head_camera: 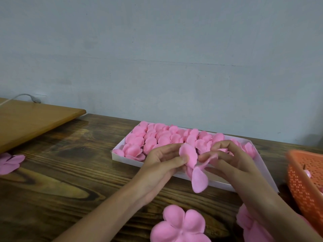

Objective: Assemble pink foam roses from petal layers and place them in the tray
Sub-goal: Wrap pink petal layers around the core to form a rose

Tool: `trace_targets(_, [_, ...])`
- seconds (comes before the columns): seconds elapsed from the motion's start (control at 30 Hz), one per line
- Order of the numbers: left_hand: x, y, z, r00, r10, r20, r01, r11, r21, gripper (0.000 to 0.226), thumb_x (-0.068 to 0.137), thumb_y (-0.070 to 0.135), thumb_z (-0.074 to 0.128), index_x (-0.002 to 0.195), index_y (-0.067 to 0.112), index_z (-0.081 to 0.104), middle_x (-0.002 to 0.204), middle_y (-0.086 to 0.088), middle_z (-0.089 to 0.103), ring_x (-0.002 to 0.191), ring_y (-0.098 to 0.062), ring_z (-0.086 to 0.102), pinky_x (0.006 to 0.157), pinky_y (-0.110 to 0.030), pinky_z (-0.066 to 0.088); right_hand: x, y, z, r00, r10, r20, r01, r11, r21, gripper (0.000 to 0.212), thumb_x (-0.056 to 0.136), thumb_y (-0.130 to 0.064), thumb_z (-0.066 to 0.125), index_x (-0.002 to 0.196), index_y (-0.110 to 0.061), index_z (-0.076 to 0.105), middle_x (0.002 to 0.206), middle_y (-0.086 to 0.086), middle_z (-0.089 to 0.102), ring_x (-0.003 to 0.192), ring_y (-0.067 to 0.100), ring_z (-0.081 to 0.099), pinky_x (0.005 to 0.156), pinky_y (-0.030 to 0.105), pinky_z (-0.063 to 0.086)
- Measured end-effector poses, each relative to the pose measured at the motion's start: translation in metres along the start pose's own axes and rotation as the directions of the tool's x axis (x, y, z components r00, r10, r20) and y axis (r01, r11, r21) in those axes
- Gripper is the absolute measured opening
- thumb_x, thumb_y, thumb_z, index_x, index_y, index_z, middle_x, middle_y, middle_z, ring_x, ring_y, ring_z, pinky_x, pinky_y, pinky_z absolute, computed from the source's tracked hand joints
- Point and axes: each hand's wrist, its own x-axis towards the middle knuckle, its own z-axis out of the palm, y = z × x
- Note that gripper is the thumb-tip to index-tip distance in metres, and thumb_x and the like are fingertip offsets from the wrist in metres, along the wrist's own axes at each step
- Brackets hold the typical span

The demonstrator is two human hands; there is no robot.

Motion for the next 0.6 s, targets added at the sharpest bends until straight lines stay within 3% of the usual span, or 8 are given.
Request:
trace_targets(0.1, [0.001, 0.0, -0.003, 0.999, -0.013, -0.036, 0.012, 1.0, -0.02, 0.037, 0.084, 0.015, 0.081, 0.12, 0.006, 0.077, 0.114, -0.017, 0.076, 0.099, -0.021, 0.071, 0.082, -0.025, 0.057, 0.001, 0.001, -0.002, 0.982, -0.185, 0.037, 0.187, 0.933, -0.307, 0.047, 0.09, 0.024, 0.048, 0.102, -0.018, 0.066, 0.101, 0.003, 0.077, 0.106, 0.02, 0.072, 0.1, 0.048, 0.054])
trace_targets(0.17, [0.003, 0.0, -0.004, 0.998, -0.009, -0.055, 0.006, 0.999, -0.042, 0.029, 0.087, 0.01, 0.078, 0.115, 0.003, 0.078, 0.106, -0.015, 0.076, 0.092, -0.019, 0.069, 0.078, -0.024, 0.056, 0.001, 0.004, -0.002, 0.949, -0.302, 0.09, 0.309, 0.835, -0.455, 0.054, 0.083, 0.025, 0.048, 0.099, -0.022, 0.071, 0.105, -0.003, 0.073, 0.11, 0.018, 0.068, 0.101, 0.048, 0.052])
trace_targets(0.3, [0.003, 0.0, -0.004, 0.998, 0.007, -0.069, -0.01, 0.999, -0.041, 0.015, 0.089, 0.007, 0.072, 0.102, 0.0, 0.075, 0.091, -0.013, 0.069, 0.082, -0.019, 0.063, 0.076, -0.024, 0.054, -0.002, -0.001, -0.001, 0.85, -0.46, 0.258, 0.522, 0.662, -0.538, 0.032, 0.081, -0.015, 0.058, 0.107, -0.029, 0.069, 0.117, -0.012, 0.067, 0.119, 0.02, 0.061, 0.099, 0.033, 0.046])
trace_targets(0.4, [0.003, 0.001, -0.005, 0.995, 0.004, -0.097, -0.01, 0.998, -0.066, 0.018, 0.089, 0.006, 0.073, 0.105, -0.003, 0.075, 0.096, -0.016, 0.07, 0.084, -0.019, 0.064, 0.075, -0.024, 0.055, -0.003, -0.001, -0.001, 0.815, -0.461, 0.35, 0.573, 0.559, -0.599, 0.042, 0.08, -0.03, 0.075, 0.12, -0.032, 0.065, 0.128, -0.012, 0.061, 0.127, 0.019, 0.057, 0.103, 0.028, 0.043])
trace_targets(0.5, [0.003, 0.0, -0.006, 0.992, -0.006, -0.13, -0.006, 0.996, -0.09, 0.02, 0.088, 0.008, 0.075, 0.107, 0.002, 0.08, 0.099, -0.016, 0.074, 0.085, -0.017, 0.068, 0.076, -0.024, 0.057, -0.006, 0.006, 0.001, 0.838, -0.428, 0.339, 0.524, 0.459, -0.717, 0.07, 0.064, -0.047, 0.089, 0.126, -0.038, 0.059, 0.134, -0.015, 0.053, 0.131, 0.015, 0.051, 0.102, 0.028, 0.044])
trace_targets(0.6, [0.004, -0.002, -0.006, 0.99, -0.01, -0.143, -0.004, 0.995, -0.096, 0.019, 0.087, 0.008, 0.078, 0.105, 0.003, 0.081, 0.097, -0.017, 0.073, 0.083, -0.018, 0.066, 0.075, -0.024, 0.057, -0.006, 0.01, 0.01, 0.834, -0.453, 0.316, 0.5, 0.378, -0.779, 0.065, 0.062, -0.045, 0.086, 0.121, -0.034, 0.061, 0.129, -0.015, 0.052, 0.121, 0.011, 0.052, 0.091, 0.035, 0.049])
